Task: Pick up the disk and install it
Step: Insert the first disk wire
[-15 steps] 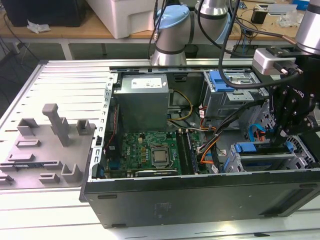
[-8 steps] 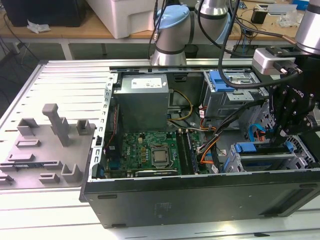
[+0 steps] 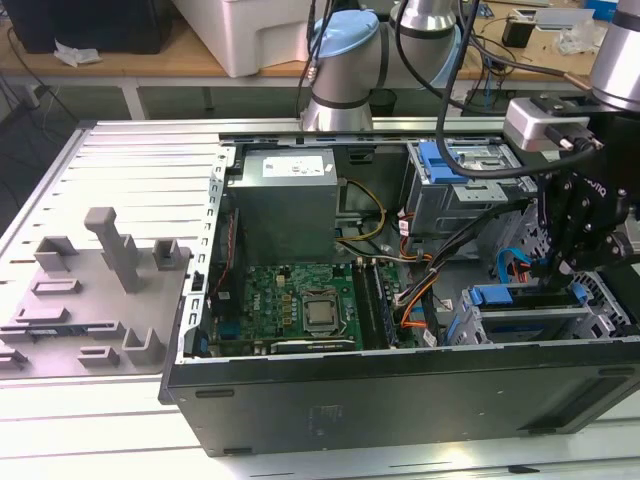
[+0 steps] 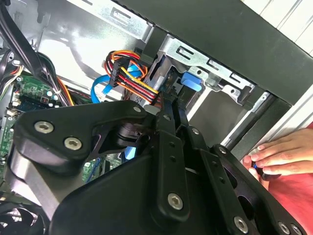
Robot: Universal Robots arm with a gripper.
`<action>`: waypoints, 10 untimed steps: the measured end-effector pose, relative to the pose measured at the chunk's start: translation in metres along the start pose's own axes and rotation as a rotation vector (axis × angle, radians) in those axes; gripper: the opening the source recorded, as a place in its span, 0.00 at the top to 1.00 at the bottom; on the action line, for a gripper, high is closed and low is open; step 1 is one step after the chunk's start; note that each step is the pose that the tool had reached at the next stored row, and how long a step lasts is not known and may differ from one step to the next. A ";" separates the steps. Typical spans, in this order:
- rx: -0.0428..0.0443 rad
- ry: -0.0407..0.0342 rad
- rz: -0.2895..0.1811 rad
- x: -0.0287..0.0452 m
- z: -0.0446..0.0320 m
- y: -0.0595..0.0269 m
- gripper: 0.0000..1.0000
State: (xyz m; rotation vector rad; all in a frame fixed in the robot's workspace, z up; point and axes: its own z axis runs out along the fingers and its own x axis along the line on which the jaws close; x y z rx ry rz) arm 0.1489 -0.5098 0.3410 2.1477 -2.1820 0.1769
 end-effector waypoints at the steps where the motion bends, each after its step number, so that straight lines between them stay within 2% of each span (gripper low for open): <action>1: 0.0000 0.0001 0.000 0.0000 0.0001 0.0000 0.84; 10: 0.0000 0.0000 0.000 -0.0003 0.0020 0.0001 0.84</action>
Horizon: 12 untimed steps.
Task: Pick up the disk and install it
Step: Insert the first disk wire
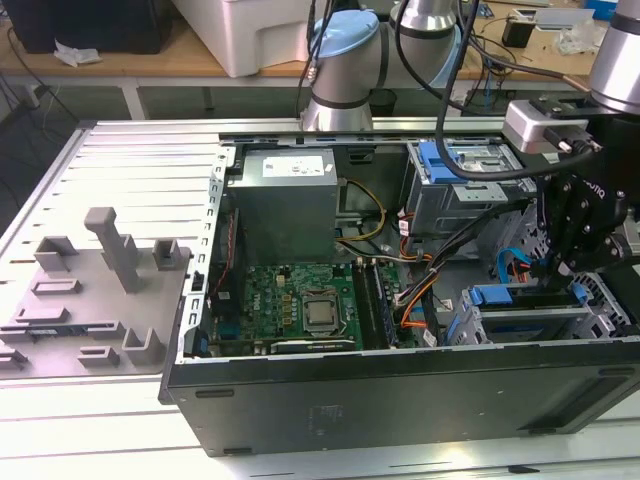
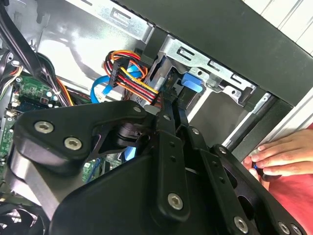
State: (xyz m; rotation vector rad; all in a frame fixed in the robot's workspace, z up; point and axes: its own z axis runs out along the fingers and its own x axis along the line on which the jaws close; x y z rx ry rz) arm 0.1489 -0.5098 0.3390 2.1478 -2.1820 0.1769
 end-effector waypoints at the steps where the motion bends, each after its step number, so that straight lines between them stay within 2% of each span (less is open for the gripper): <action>1: 0.0000 0.0000 0.000 0.0000 0.0002 0.0000 0.84; 9: 0.0000 0.0001 0.000 -0.0007 0.0052 0.0002 0.84; 10: -0.0003 -0.0024 0.000 -0.0009 0.0063 0.0002 0.82; 11: -0.0001 -0.0001 0.000 0.0002 -0.0014 0.0000 0.64; 12: 0.0000 0.0012 0.000 0.0003 -0.0022 0.0000 0.10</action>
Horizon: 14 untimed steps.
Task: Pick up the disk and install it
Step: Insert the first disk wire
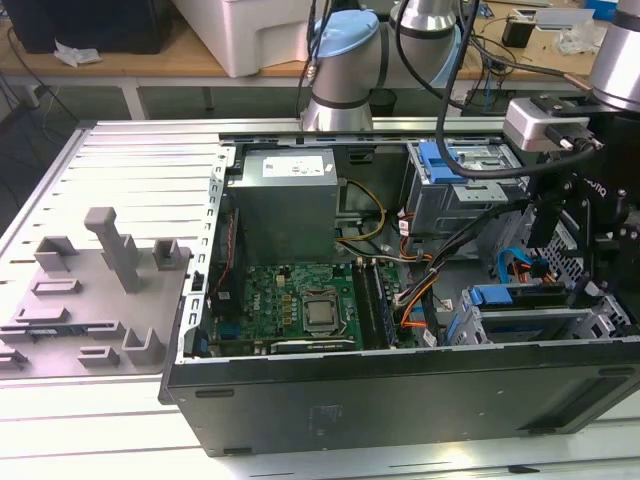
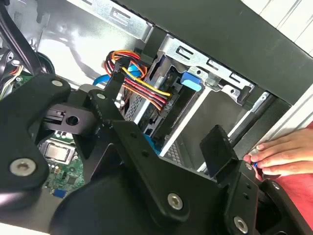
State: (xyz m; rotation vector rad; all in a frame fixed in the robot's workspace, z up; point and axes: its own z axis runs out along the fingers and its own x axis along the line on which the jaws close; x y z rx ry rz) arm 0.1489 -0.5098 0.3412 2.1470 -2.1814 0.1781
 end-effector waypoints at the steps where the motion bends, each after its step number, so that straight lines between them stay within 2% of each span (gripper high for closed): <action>1: 0.0000 0.0005 0.000 0.0002 -0.0014 0.0000 0.10; 2: 0.0000 0.0022 0.000 0.0008 -0.0070 0.0002 0.10; 4: 0.0001 0.0066 0.000 0.0009 -0.0119 0.0006 0.10; 7: 0.0003 0.0178 0.000 0.0001 -0.0211 0.0011 0.10; 9: 0.0005 0.0237 -0.001 -0.0011 -0.0238 0.0021 0.10; 14: 0.0035 0.0310 0.000 -0.0046 -0.0253 0.0069 0.10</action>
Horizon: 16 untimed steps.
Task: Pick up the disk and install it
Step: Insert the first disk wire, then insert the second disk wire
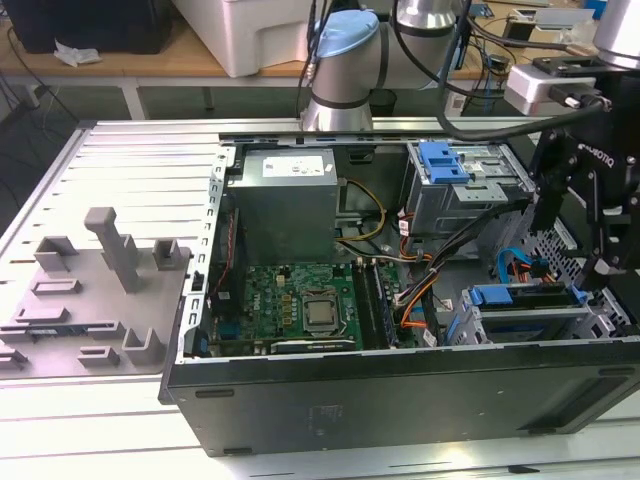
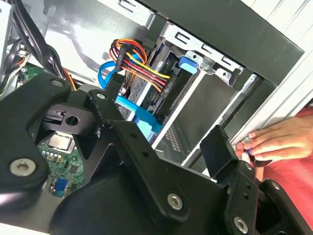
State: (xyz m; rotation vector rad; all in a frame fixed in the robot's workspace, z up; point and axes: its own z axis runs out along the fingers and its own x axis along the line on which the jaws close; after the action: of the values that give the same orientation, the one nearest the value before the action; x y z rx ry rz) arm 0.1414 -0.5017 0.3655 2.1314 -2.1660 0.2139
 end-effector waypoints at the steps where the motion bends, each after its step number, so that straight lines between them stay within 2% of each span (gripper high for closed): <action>1: 0.0002 0.0029 0.000 -0.0010 -0.0006 0.0002 0.10; 4: 0.0003 0.0111 0.000 -0.0032 -0.0021 0.0004 0.10; 16: 0.0008 0.0143 0.000 -0.0033 -0.0021 0.0011 0.10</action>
State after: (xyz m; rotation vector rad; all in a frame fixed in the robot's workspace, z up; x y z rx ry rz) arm 0.1404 -0.4981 0.3669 2.1241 -2.1581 0.2292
